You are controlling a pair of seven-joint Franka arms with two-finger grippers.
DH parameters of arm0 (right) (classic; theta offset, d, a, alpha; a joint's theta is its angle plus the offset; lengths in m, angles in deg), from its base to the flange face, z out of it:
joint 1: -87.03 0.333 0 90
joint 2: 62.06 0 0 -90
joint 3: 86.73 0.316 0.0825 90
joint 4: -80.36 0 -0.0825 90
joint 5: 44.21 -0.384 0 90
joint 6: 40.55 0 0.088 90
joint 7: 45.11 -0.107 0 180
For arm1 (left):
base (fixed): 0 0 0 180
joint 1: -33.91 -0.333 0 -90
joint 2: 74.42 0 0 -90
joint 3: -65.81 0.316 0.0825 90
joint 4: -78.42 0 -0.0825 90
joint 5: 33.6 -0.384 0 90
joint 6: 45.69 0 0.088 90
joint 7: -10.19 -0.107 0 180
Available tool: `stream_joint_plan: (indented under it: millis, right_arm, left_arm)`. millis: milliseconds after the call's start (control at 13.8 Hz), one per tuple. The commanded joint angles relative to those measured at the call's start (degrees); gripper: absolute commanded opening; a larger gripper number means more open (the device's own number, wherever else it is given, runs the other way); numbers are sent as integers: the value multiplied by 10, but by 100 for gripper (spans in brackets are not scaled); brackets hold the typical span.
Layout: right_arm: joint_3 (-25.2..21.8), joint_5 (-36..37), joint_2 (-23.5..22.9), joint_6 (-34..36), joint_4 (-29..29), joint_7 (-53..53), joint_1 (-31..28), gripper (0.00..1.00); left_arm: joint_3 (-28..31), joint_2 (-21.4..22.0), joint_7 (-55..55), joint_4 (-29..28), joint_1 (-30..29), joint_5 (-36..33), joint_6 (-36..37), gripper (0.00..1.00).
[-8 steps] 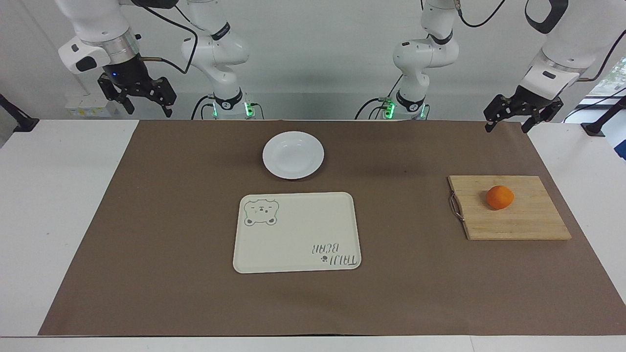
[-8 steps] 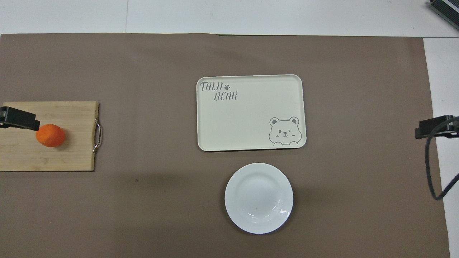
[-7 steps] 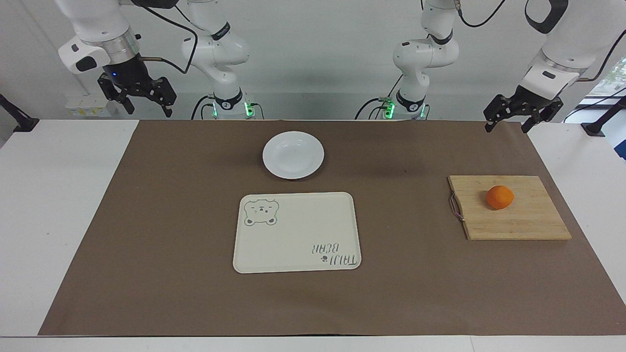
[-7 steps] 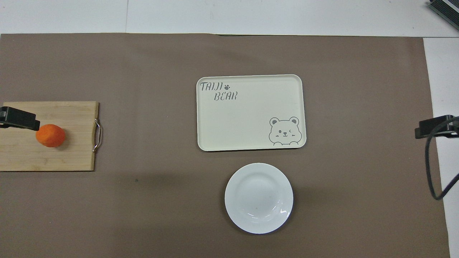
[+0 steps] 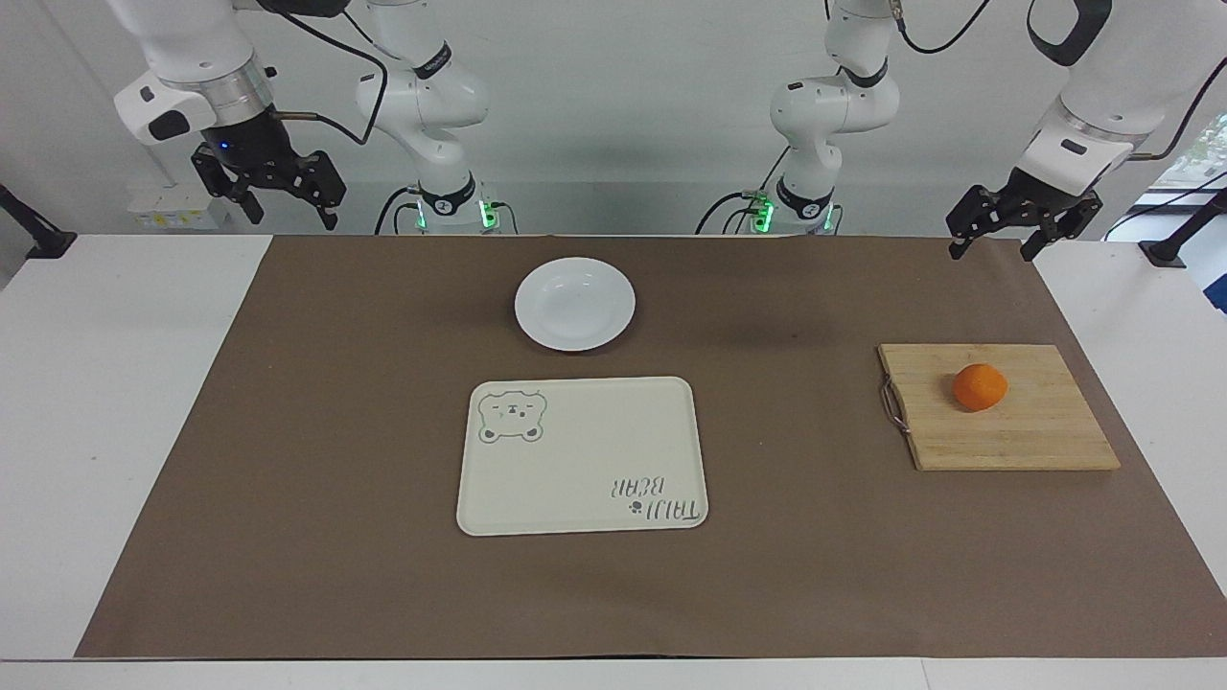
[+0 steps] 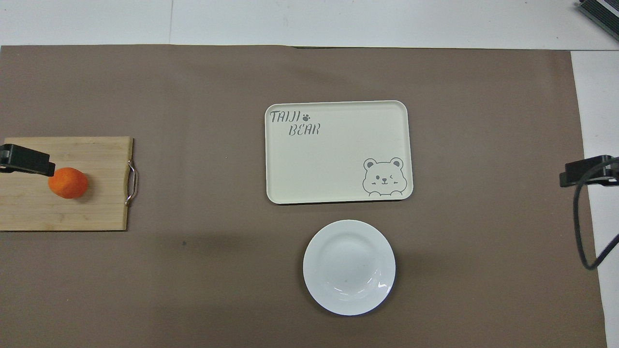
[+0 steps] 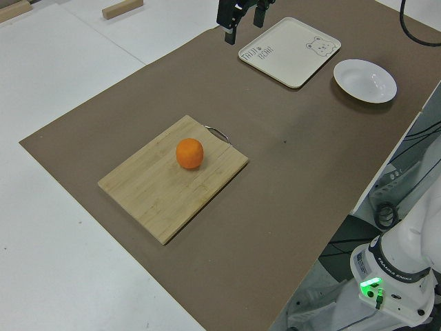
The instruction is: Place orange and plate with both arms
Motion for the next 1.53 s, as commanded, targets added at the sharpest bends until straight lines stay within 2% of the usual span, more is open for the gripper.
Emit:
stream_joint_plan:
  millis: [0, 945, 1309, 1455]
  right_arm:
    - [3, 7, 10, -7, -11, 3, -6, 100]
    - [2, 7, 10, -7, -12, 3, -6, 100]
    - [1, 6, 11, -10, -13, 1, -7, 100]
    - [0, 6, 11, -10, -13, 0, -6, 100]
  left_arm:
    - [-2, 6, -5, -4, 0, -7, -1, 100]
    - [0, 20, -14, -54, -9, -7, -9, 100]
    - [0, 24, -23, -103, -38, -7, -68, 100]
    - [0, 20, -18, -134, -57, -7, -127, 100]
